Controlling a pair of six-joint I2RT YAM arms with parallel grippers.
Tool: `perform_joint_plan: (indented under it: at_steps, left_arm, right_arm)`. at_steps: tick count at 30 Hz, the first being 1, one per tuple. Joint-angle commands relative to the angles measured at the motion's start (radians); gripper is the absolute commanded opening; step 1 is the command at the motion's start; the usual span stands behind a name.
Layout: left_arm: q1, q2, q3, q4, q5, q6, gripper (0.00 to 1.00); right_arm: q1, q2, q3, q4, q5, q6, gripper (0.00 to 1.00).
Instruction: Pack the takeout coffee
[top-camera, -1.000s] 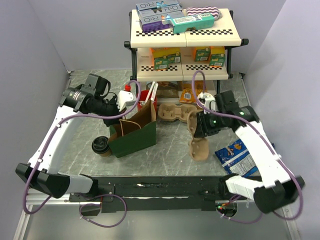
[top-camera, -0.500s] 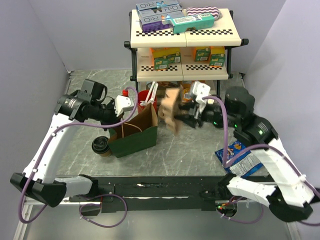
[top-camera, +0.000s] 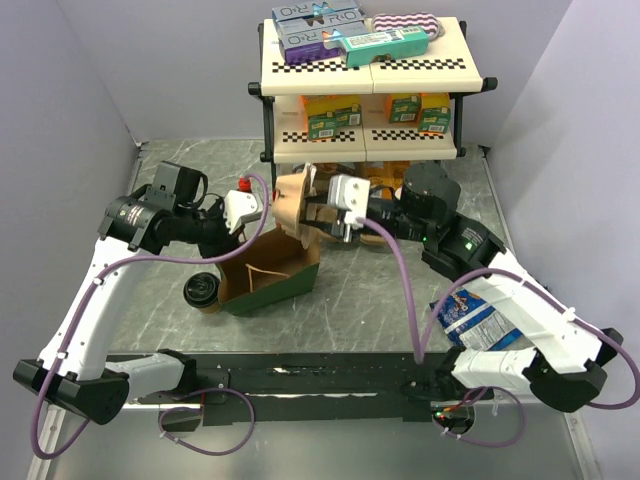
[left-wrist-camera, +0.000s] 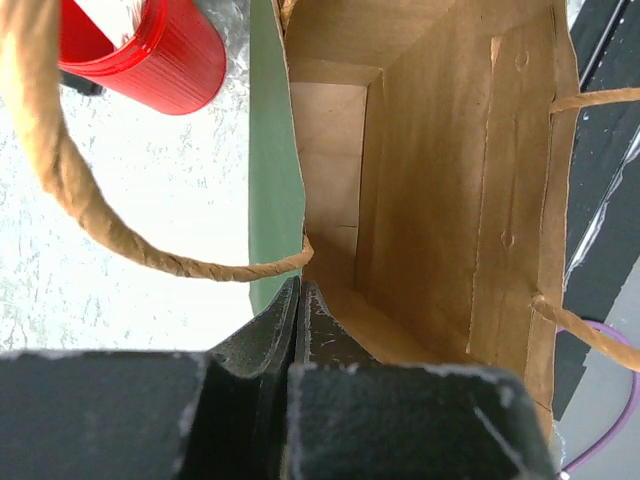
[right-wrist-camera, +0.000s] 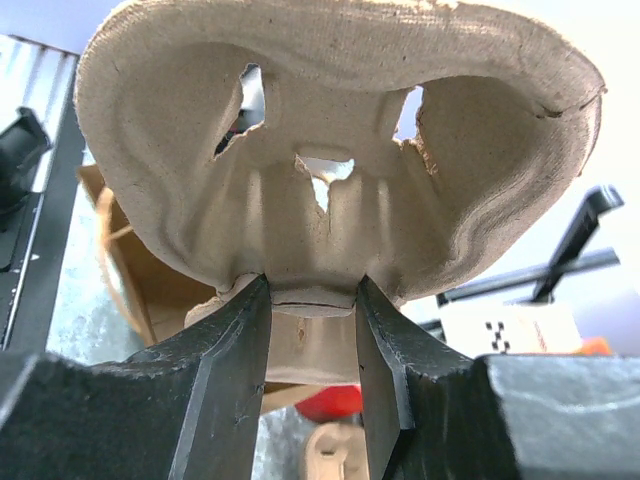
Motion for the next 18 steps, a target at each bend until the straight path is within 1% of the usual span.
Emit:
perform_joint_plan:
  at_steps: [1,8,12,18]
  left_arm:
    - [-0.005,-0.022,0.036,0.024,0.027,-0.04,0.01]
    - [-0.005,-0.039,0.047,0.034,0.042,-0.054,0.01]
    - [-0.005,-0.061,0.048,0.033,0.059,-0.066,0.01]
    - [-0.005,-0.077,0.055,0.025,0.067,-0.076,0.01]
  right_arm:
    - [0.052,-0.074,-0.036,0.095,-0.05,-0.072,0.0]
    - [0.089,-0.109,-0.11,0.061,-0.089,-0.098,0.0]
    - [0.096,-0.106,-0.182,0.128,-0.087,-0.1,0.0]
    - [0.122,-0.06,-0.239,0.233,-0.058,-0.075,0.0]
